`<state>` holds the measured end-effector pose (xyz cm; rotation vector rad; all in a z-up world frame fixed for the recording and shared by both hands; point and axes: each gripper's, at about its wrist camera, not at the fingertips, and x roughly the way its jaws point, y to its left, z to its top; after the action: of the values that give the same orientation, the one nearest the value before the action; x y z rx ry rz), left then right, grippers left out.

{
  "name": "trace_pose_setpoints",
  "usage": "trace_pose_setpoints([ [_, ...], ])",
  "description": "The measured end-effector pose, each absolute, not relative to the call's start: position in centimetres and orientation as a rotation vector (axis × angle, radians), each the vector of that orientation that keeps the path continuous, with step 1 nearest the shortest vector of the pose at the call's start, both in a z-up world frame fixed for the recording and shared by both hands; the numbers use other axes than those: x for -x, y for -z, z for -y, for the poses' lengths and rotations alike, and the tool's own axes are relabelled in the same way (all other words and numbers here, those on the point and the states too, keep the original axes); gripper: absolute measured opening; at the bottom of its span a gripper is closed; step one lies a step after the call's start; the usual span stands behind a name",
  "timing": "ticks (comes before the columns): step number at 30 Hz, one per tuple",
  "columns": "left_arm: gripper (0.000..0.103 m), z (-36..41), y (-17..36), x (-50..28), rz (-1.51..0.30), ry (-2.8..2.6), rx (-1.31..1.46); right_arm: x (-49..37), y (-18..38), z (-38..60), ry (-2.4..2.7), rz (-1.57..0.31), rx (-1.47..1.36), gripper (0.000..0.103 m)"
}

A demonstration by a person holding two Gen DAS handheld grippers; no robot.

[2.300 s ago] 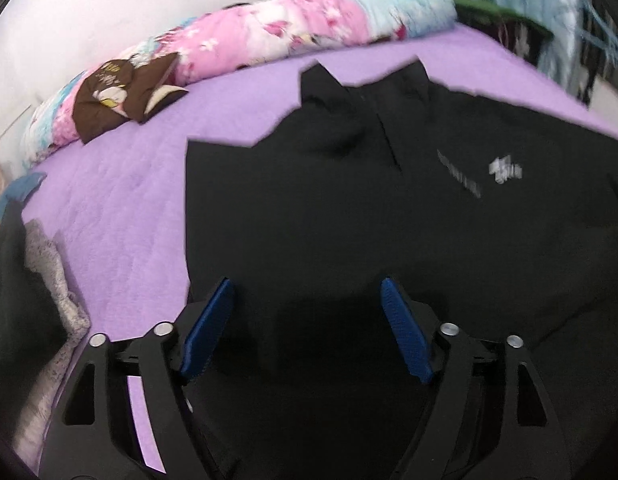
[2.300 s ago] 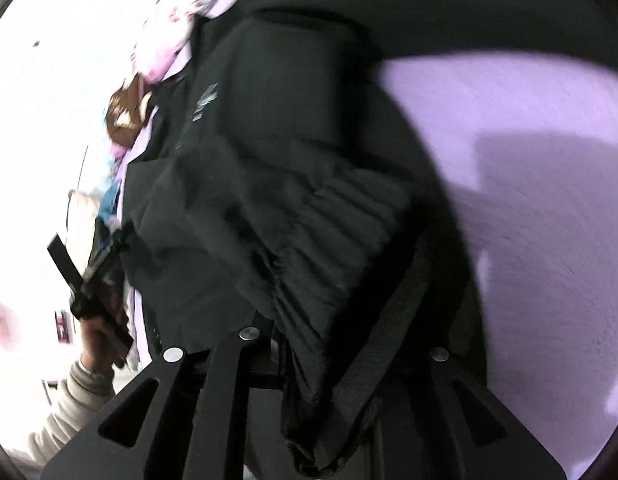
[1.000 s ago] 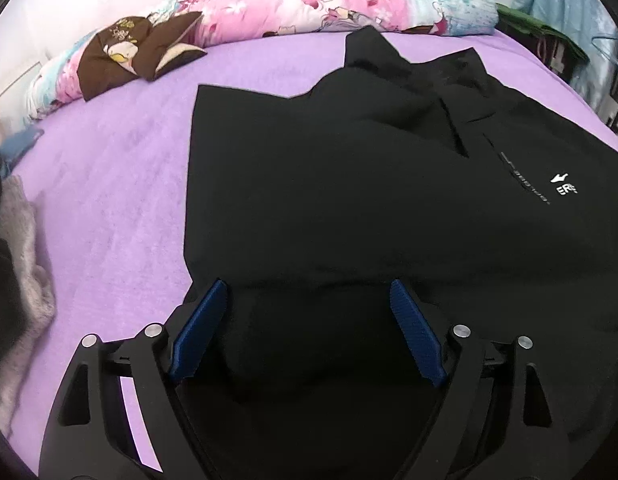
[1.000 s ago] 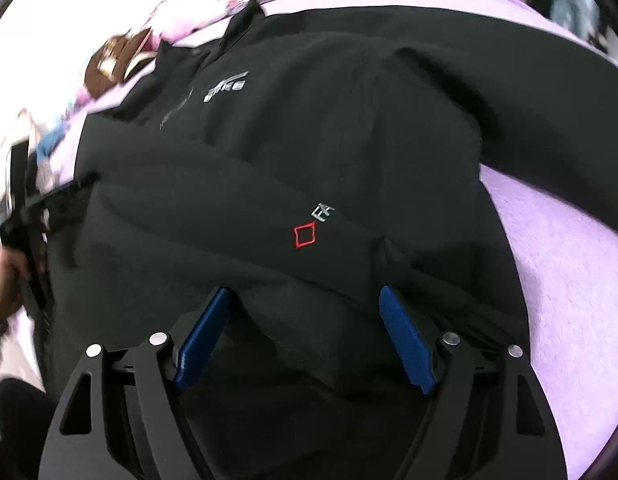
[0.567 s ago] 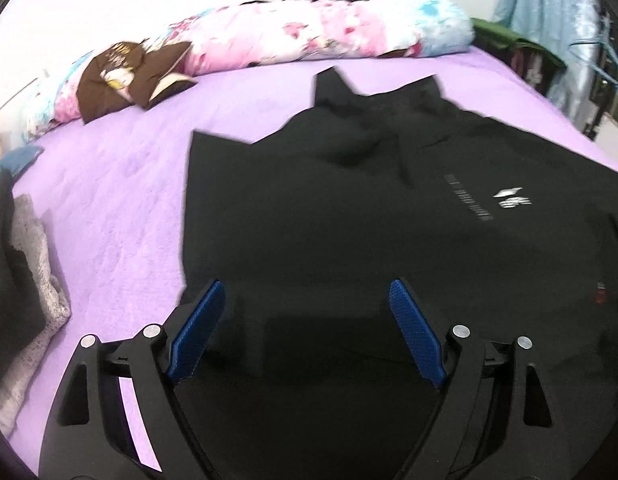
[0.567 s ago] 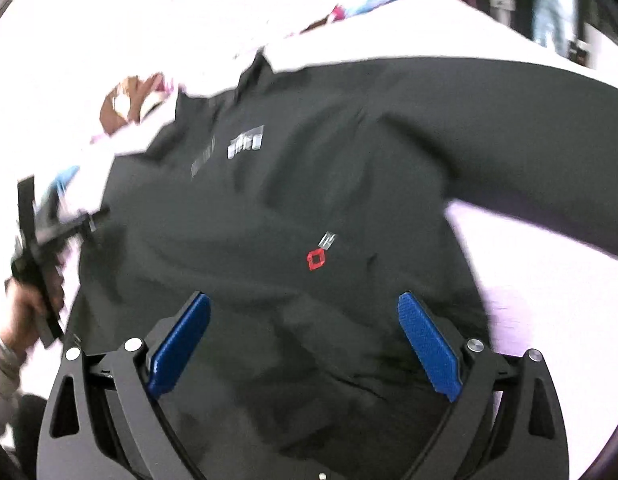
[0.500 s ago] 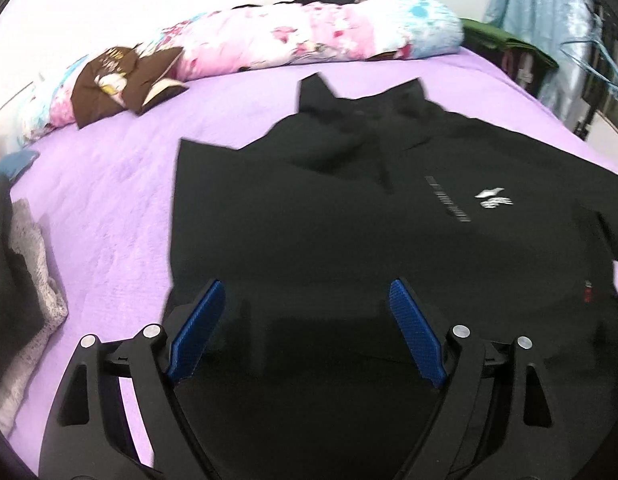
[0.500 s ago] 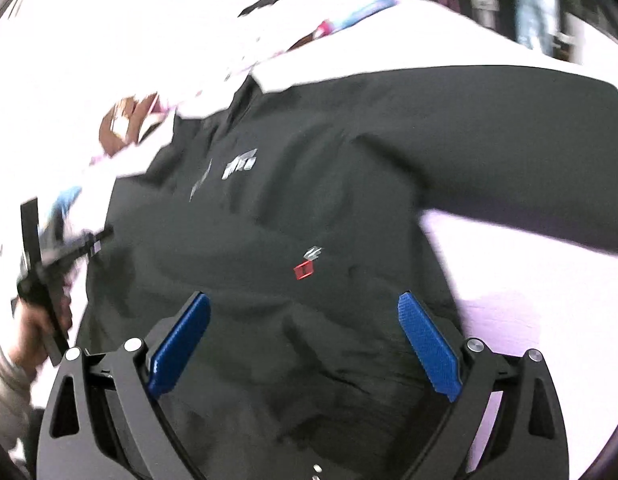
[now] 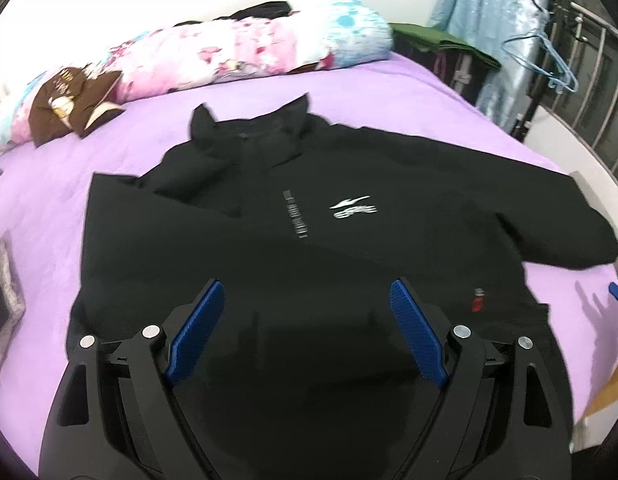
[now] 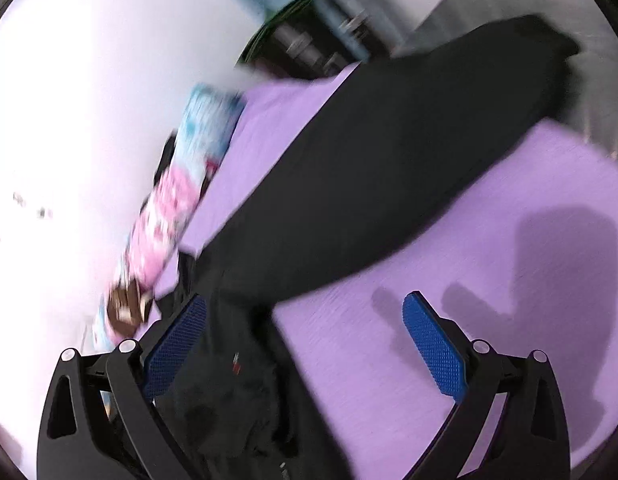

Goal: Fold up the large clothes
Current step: 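Grasp the jacket sleeve cuff with the right tool and stretch it out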

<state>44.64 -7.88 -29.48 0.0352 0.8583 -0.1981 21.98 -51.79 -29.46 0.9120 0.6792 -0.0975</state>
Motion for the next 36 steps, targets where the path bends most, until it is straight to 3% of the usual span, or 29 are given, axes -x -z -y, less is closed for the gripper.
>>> trace_pose_setpoints([
  [12, 0.082, 12.7, 29.5, -44.1, -0.875, 0.235, -0.042, -18.6, 31.2, 68.4, 0.376, -0.491, -1.147, 0.096],
  [18, 0.082, 13.5, 29.8, -44.1, -0.891, 0.240, -0.041, -20.8, 33.9, 71.1, 0.389, -0.530, -1.244, 0.081],
  [23, 0.082, 13.9, 29.4, -43.9, -0.884, 0.247, -0.054, -22.7, 34.1, 71.2, 0.381, -0.554, -1.251, 0.080],
  [29, 0.082, 13.8, 28.9, -43.7, -0.882, 0.254, -0.038, -24.1, 34.8, 71.2, 0.376, -0.564, -1.259, 0.054],
  [31, 0.082, 13.9, 28.6, -43.4, -0.881, 0.265, -0.044, -24.6, 34.8, 71.3, 0.382, -0.567, -1.244, 0.034],
  [33, 0.082, 13.8, 28.3, -43.0, -0.879, 0.272, -0.040, -24.8, 34.5, 71.2, 0.385, -0.571, -1.216, 0.022],
  [36, 0.082, 13.5, 27.9, -42.8, -0.878, 0.273, -0.023, -24.6, 33.5, 70.9, 0.382, -0.559, -1.173, 0.015],
])
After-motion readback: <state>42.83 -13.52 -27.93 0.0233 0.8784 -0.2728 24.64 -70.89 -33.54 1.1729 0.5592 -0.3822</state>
